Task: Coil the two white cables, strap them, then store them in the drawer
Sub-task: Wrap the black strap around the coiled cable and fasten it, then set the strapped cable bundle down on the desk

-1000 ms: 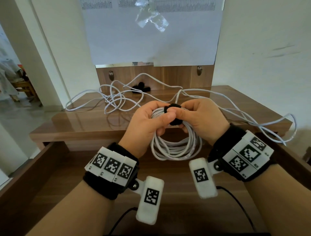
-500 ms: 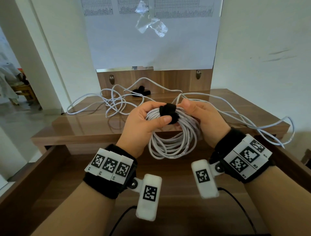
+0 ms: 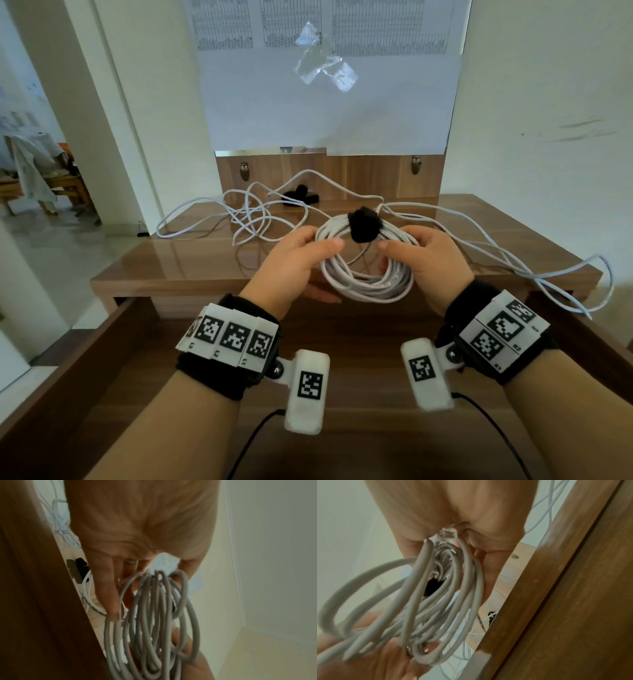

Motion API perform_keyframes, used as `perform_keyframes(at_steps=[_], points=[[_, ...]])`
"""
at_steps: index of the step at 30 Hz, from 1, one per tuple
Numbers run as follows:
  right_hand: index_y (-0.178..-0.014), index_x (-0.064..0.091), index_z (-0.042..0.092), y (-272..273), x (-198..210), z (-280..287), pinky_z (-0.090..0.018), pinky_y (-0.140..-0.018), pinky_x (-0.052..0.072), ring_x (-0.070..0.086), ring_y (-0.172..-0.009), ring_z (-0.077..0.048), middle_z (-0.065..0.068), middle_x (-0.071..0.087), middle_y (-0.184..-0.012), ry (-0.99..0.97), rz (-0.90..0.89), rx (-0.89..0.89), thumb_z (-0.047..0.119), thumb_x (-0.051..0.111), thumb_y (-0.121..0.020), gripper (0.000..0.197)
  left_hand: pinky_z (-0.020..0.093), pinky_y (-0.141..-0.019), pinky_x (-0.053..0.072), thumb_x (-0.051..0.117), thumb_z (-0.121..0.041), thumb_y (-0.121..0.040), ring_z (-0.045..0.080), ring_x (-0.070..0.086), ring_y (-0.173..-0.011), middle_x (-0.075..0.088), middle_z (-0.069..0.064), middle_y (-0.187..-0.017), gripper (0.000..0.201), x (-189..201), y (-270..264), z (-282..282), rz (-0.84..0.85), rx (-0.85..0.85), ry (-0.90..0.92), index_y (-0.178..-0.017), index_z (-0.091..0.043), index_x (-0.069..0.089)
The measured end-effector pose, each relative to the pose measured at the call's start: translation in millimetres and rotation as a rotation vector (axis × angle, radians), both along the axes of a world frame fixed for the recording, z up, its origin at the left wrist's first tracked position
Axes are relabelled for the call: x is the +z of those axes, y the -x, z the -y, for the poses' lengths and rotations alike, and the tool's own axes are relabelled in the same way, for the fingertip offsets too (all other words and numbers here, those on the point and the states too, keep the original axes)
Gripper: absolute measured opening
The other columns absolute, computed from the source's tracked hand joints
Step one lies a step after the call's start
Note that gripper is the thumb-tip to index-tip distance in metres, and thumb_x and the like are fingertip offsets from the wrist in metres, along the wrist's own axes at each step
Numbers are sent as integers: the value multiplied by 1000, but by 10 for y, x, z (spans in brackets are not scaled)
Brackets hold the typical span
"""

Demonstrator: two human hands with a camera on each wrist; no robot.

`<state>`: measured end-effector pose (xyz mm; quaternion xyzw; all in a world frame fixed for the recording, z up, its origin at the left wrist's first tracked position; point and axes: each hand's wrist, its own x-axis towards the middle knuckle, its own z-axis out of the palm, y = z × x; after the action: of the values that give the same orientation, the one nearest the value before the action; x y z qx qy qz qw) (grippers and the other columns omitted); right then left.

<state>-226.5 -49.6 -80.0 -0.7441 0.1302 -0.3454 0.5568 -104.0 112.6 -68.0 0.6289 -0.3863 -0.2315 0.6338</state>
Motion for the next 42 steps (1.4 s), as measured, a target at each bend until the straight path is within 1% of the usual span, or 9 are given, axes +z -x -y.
perform_keyframes(at_steps=[5,9,13,17,21,25,29,34,42], points=[[-102,63,7,-65,-42,-124,-42,-70,56,66,-71,-27,-20,68,-85,-31,3,30,18,69,-84,22,36,-60,48,62,-24,-82,27,57,-61,55,37,-81,38,44,-10,-10,150,229,-6,-90,13,56],[-118,54,16,-125,21,-283,-43,-64,59,69,-74,-24,-10,69,-95,-108,-74,95,30,68,-86,38,33,-53,53,57,-11,-93,22,62,-54,57,15,-63,23,23,-115,-218,47,344,36,-73,0,52],[-125,52,18,-310,99,-522,-46,-66,59,67,-72,-30,-11,70,-97,-92,-188,184,37,65,-87,45,29,-49,51,56,-13,-95,26,62,-58,58,17,-71,14,-99,-384,-565,-111,465,126,-87,-1,58],[-132,51,19,-599,201,-831,-43,-67,60,71,-83,-27,-9,66,-112,-81,-260,306,25,63,-91,43,30,-51,53,54,-15,-96,30,67,-70,65,22,-87,19,-169,-686,-899,-324,636,261,-101,2,59],[-137,47,16,-1036,281,-1222,-45,-70,60,70,-92,-29,-11,60,-119,-148,-299,403,16,64,-91,49,30,-53,56,59,-24,-91,33,71,-84,68,22,-108,35,-194,-1060,-1055,-494,755,351,-118,-1,58],[-140,42,11,-1414,294,-1507,-48,-73,59,65,-102,-32,-11,56,-121,-254,-322,423,11,65,-89,55,35,-56,58,64,-27,-84,38,70,-89,65,21,-109,44,-180,-1323,-1049,-565,830,329,-121,-4,58],[-135,46,10,-1579,301,-1580,-47,-68,59,64,-99,-32,-13,57,-118,-333,-331,400,9,64,-90,49,39,-79,58,64,-31,-90,39,64,-101,60,22,-115,50,-226,-1467,-1002,-281,920,48,-126,1,52],[-123,52,9,-1550,271,-1453,-40,-59,58,65,-86,-31,-20,61,-115,-348,-315,375,5,62,-90,35,47,-97,46,37,-71,-85,41,56,-111,62,24,-117,82,-291,-1562,-981,5,1004,-172,-118,1,59],[-98,68,-1,-1305,229,-1175,-32,-58,55,64,-69,-26,-16,69,-84,-264,-203,262,12,60,-92,17,46,-106,29,32,-53,-99,35,33,-134,58,14,-132,54,-335,-1405,-1001,152,1019,-331,-132,-18,57]])
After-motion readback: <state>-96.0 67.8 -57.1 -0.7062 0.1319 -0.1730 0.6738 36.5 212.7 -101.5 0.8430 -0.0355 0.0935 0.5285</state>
